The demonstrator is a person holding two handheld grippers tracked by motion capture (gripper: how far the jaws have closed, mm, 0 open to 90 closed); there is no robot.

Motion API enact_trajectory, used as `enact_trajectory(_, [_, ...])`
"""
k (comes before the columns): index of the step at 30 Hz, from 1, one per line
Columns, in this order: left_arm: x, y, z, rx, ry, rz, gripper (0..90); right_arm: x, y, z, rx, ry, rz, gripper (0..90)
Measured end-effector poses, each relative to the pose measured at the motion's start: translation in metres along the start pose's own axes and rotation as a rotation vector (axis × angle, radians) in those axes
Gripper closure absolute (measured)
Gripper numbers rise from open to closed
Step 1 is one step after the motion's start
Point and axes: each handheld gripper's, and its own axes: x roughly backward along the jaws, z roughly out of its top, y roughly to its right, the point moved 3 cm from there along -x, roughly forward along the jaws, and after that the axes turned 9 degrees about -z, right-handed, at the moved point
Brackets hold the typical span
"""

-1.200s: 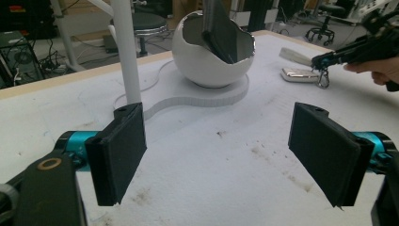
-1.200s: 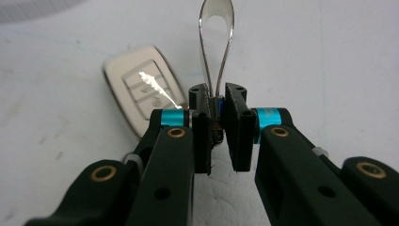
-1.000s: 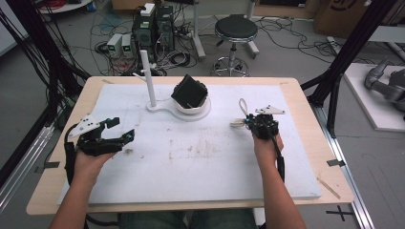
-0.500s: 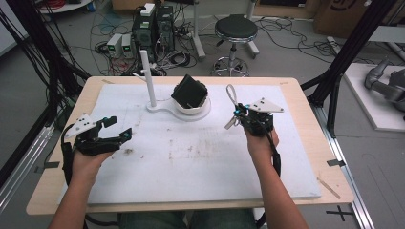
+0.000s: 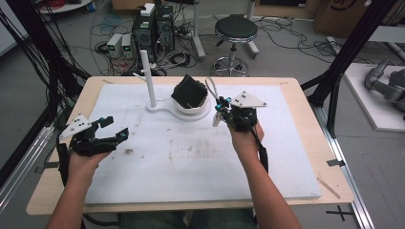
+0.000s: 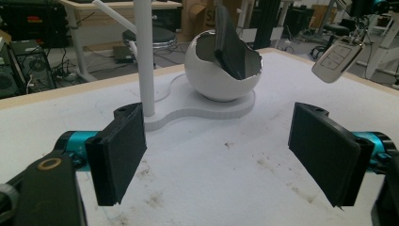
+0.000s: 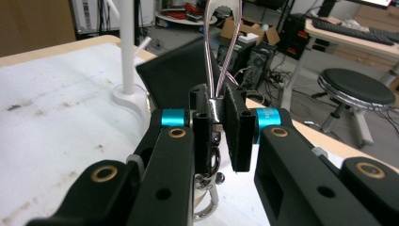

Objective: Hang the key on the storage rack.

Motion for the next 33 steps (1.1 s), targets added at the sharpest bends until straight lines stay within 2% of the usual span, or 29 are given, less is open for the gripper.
enact_trajectory(8, [0.002,0.000,0.000,0.000,-0.003,0.001,19.5,-0.009,-0.018,0.017,0.029,0.033,0.052,83.2])
enact_trajectory(10, [0.003,0.000,0.000,-0.003,-0.002,0.004,19.6,-0.013,-0.024,0.023,0.012,0.032,0.077,83.2])
enact_trajectory(12, [0.004,0.000,0.000,-0.007,-0.001,0.004,19.5,-0.018,-0.031,0.030,0.020,0.037,0.083,83.3])
enact_trajectory(24, [0.005,-0.001,0.000,-0.007,0.001,0.006,19.5,-0.056,-0.088,0.074,0.137,0.059,0.146,83.2])
enact_trajectory(28, [0.006,-0.001,0.001,-0.005,0.007,0.000,19.5,-0.069,-0.102,0.083,0.160,0.044,0.162,83.3])
enact_trajectory(33, [0.006,-0.001,0.000,-0.004,0.006,0.001,19.5,-0.083,-0.113,0.086,0.177,0.038,0.159,83.3])
